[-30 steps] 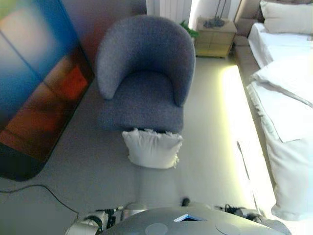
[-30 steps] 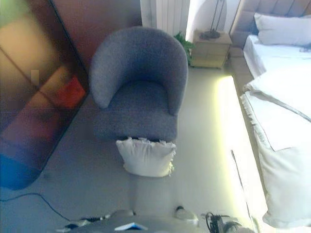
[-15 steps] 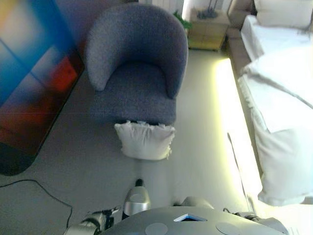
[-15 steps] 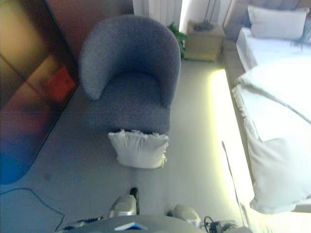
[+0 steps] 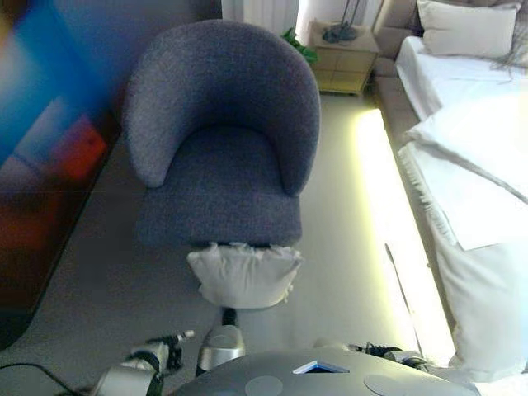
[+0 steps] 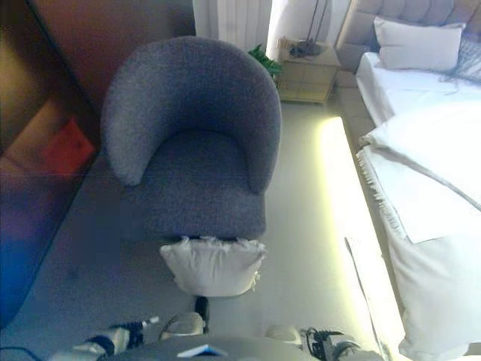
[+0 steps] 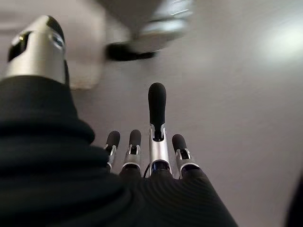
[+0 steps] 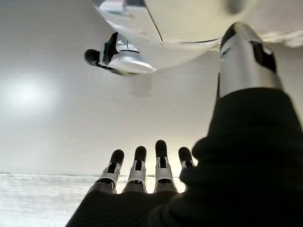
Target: Pick up the cushion and take it to the sofa
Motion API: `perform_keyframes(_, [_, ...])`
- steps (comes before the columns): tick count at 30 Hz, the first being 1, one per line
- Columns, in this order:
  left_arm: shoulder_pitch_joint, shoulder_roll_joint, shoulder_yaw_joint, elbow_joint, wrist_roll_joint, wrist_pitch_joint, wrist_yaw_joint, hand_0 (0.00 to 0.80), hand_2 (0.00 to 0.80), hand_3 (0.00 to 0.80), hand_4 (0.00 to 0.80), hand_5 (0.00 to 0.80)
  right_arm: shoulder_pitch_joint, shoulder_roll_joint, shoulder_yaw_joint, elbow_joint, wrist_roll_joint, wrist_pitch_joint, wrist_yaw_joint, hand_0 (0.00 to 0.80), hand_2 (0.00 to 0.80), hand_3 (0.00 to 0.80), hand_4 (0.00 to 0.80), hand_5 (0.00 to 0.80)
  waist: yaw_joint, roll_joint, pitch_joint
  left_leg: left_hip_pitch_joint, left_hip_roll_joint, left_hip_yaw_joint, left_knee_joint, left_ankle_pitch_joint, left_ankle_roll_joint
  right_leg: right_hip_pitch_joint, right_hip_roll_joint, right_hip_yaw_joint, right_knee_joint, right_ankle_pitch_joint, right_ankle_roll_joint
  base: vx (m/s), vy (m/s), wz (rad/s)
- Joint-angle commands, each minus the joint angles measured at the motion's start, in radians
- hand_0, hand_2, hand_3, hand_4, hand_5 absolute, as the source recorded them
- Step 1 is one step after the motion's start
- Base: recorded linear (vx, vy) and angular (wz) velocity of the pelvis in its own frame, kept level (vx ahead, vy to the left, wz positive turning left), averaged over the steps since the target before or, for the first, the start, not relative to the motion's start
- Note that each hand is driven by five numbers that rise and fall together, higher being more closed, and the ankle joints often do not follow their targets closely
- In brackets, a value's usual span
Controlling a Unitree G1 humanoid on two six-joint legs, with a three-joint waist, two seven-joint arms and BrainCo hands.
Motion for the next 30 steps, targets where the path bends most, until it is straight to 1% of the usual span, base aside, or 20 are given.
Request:
perform_keyframes(1, [-0.011,-0.005,-0.006,0.024,-0.044,0.036,0.008,0.0,0.0,0.0,0.0,0.0,-0.024,-0.037,0.011,-0.014,0.036,-0.008,-0.019,0.0,0.0,0.0,0.0,0.0,0.0,0.03,0.017,-0.05,0.005,0.02,0.096,-0.108,0.022,-0.033,0.021,-0.072,-0.251,0.208,-0.011,0.178,-0.045,-0.01])
perform_keyframes(2, [-0.016,-0.008,-0.007,0.023,-0.048,0.038,0.009,0.0,0.0,0.0,0.0,0.0,-0.025,-0.038,0.014,-0.022,0.044,-0.011,-0.021,0.0,0.0,0.0,0.0,0.0,-0.01,0.03,0.027,-0.035,0.007,0.024,0.097,-0.122,0.016,-0.061,0.011,-0.079,-0.289,0.221,-0.013,0.141,-0.029,0.0])
perform_keyframes(3, [-0.016,-0.008,-0.007,0.023,-0.049,0.038,0.009,0.0,0.0,0.0,0.0,0.0,-0.025,-0.038,0.014,-0.023,0.046,-0.011,-0.021,0.0,0.0,0.0,0.0,0.0,-0.012,0.03,0.029,-0.032,0.008,0.025,0.097,-0.125,0.015,-0.063,0.01,-0.081,-0.297,0.225,-0.013,0.135,-0.026,0.15])
perform_keyframes(4, [-0.014,-0.011,-0.007,0.022,-0.05,0.037,0.008,0.0,0.0,0.0,0.0,0.0,-0.025,-0.039,0.015,-0.027,0.052,-0.013,-0.023,0.0,0.0,0.0,0.0,0.0,-0.018,0.026,0.037,-0.02,0.004,0.025,0.1,-0.136,0.013,-0.068,0.0,-0.078,-0.324,0.244,-0.007,0.199,-0.036,0.3])
perform_keyframes(5, [-0.007,-0.016,-0.006,0.025,-0.049,0.03,0.002,0.0,0.0,0.0,0.0,0.0,-0.022,-0.04,0.012,-0.032,0.058,-0.018,-0.024,0.0,0.0,0.0,0.0,0.0,-0.029,0.019,0.037,-0.007,-0.004,0.021,0.106,-0.157,0.011,-0.088,-0.019,-0.063,-0.375,0.292,0.006,0.288,-0.041,0.31])
perform_keyframes(6, [0.003,-0.021,-0.004,0.028,-0.049,0.021,0.0,0.0,0.0,0.0,0.0,0.0,-0.017,-0.041,0.008,-0.031,0.047,-0.02,-0.021,0.0,0.0,0.0,0.0,0.0,-0.035,0.018,0.037,0.007,-0.008,0.015,0.103,-0.166,0.01,-0.086,-0.025,-0.051,-0.41,0.3,0.011,0.34,-0.043,0.28])
perform_keyframes(8, [0.028,-0.034,0.0,0.034,-0.044,0.007,0.009,0.0,0.0,0.0,0.0,0.0,-0.007,-0.045,0.0,-0.027,0.0,-0.019,-0.011,0.0,0.0,0.0,0.0,0.0,-0.044,0.016,0.03,0.036,-0.017,-0.015,0.093,-0.183,0.011,-0.077,-0.031,-0.013,-0.462,0.32,0.017,0.327,-0.043,0.47])
perform_keyframes(9, [0.04,-0.037,-0.002,0.035,-0.044,0.001,0.011,0.0,0.0,0.0,0.0,0.0,-0.001,-0.046,0.002,-0.024,-0.015,-0.021,-0.006,0.0,0.0,0.0,0.0,0.0,-0.046,0.015,0.024,0.046,-0.018,-0.028,0.092,-0.192,0.011,-0.071,-0.033,-0.005,-0.47,0.32,0.019,0.346,-0.084,0.43])
perform_keyframes(11, [0.06,-0.038,0.01,0.043,-0.037,-0.009,0.017,0.0,0.0,0.0,0.0,0.0,0.006,-0.048,0.002,-0.017,-0.028,-0.018,0.008,0.0,0.0,0.0,0.0,0.0,-0.038,0.013,0.015,0.067,-0.012,-0.036,0.092,-0.203,0.008,-0.046,-0.04,-0.026,-0.48,0.309,0.02,0.286,-0.123,0.13])
perform_keyframes(13, [0.072,-0.04,0.019,0.053,-0.021,-0.01,0.016,0.0,0.0,0.0,0.0,0.0,0.009,-0.048,-0.001,-0.006,-0.043,-0.017,0.02,0.0,0.0,0.0,0.0,0.0,-0.031,0.007,0.004,0.077,-0.009,-0.049,0.097,-0.212,0.005,-0.02,-0.036,-0.037,-0.505,0.301,0.019,0.226,-0.157,0.11])
perform_keyframes(17, [0.089,-0.047,0.031,0.075,0.009,-0.011,0.023,0.0,0.0,0.0,0.0,0.0,0.012,-0.049,-0.003,0.011,-0.042,-0.007,0.037,0.0,0.0,0.0,0.0,0.0,-0.022,0.004,-0.015,0.105,0.009,-0.063,0.098,-0.22,-0.012,0.032,-0.017,-0.053,-0.526,0.273,0.001,0.17,-0.187,0.12])
perform_keyframes(18, [0.092,-0.05,0.035,0.079,0.017,-0.015,0.024,0.0,0.0,0.0,0.0,0.0,0.011,-0.049,-0.003,0.017,-0.039,-0.001,0.037,0.0,0.0,0.0,0.0,0.0,-0.021,0.007,-0.019,0.115,0.017,-0.062,0.092,-0.218,-0.018,0.047,-0.009,-0.059,-0.532,0.264,-0.007,0.122,-0.179,0.06])
perform_keyframes(19, [0.092,-0.051,0.035,0.079,0.017,-0.014,0.024,0.0,0.0,0.0,0.0,0.0,0.011,-0.049,-0.003,0.017,-0.038,-0.001,0.036,0.0,0.0,0.0,0.0,0.0,-0.021,0.008,-0.018,0.117,0.018,-0.062,0.091,-0.218,-0.019,0.05,-0.008,-0.06,-0.533,0.263,-0.008,0.118,-0.215,0.05])
perform_keyframes(23, [0.08,-0.068,0.021,0.066,0.002,-0.022,0.037,0.0,0.0,0.0,0.0,0.0,-0.001,-0.052,0.014,0.02,-0.034,0.007,0.036,0.0,0.0,0.0,0.0,0.0,-0.021,0.026,-0.017,0.122,0.048,-0.073,0.097,-0.21,-0.042,0.064,0.012,-0.071,-0.53,0.239,-0.032,0.07,-0.223,0.07])
perform_keyframes(24, [0.075,-0.075,0.015,0.06,-0.026,-0.025,0.039,0.0,0.0,0.0,0.0,0.0,-0.008,-0.055,0.02,0.017,-0.027,0.001,0.03,0.0,0.0,0.0,0.0,0.0,-0.02,0.033,-0.013,0.115,0.056,-0.08,0.102,-0.203,-0.05,0.064,0.017,-0.076,-0.53,0.236,-0.039,0.012,-0.174,0.02])
perform_keyframes(28, [0.043,-0.095,-0.002,0.022,-0.103,-0.075,0.018,0.0,0.0,0.0,0.0,0.0,-0.053,-0.074,0.045,-0.021,-0.028,-0.045,0.011,0.0,0.0,0.0,0.0,0.0,-0.013,0.059,0.013,0.064,0.058,-0.115,0.134,-0.181,-0.068,0.04,0.023,-0.078,-0.524,0.229,-0.055,-0.081,-0.089,0.06])
perform_keyframes(29, [0.03,-0.099,-0.012,0.013,-0.118,-0.086,0.015,0.0,0.0,0.0,0.0,0.0,-0.066,-0.078,0.053,-0.035,-0.022,-0.052,0.0,0.0,0.0,0.0,0.0,0.0,-0.014,0.066,0.019,0.039,0.059,-0.119,0.153,-0.169,-0.073,0.022,0.023,-0.077,-0.516,0.227,-0.061,-0.159,-0.007,0.09])
perform_keyframes(30, [0.012,-0.105,-0.028,0.0,-0.127,-0.095,0.013,0.0,0.0,0.0,0.0,0.0,-0.08,-0.085,0.059,-0.047,-0.009,-0.061,-0.013,0.0,0.0,0.0,0.0,0.0,-0.019,0.073,0.031,0.007,0.066,-0.107,0.18,-0.155,-0.079,0.003,0.02,-0.08,-0.507,0.225,-0.066,-0.145,0.011,0.1])
